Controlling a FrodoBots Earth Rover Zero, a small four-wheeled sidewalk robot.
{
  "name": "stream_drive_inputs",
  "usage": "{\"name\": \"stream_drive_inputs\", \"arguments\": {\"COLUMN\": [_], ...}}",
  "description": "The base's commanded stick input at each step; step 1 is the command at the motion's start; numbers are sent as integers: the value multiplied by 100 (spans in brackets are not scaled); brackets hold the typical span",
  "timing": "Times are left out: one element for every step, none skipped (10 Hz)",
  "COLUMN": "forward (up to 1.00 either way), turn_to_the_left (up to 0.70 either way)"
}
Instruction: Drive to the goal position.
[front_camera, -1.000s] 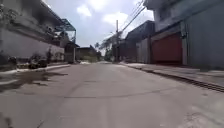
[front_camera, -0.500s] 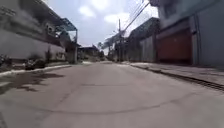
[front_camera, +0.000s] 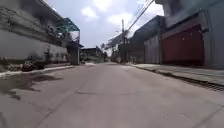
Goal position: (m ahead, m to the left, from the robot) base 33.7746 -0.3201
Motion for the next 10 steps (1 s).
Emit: {"name": "stream_drive_inputs", "arguments": {"forward": [100, 100, 100, 100, 100, 100, 100, 100, 100, 100], "turn_to_the_left": [0, 0, 0, 0, 0, 0, 0, 0, -2, -6]}}
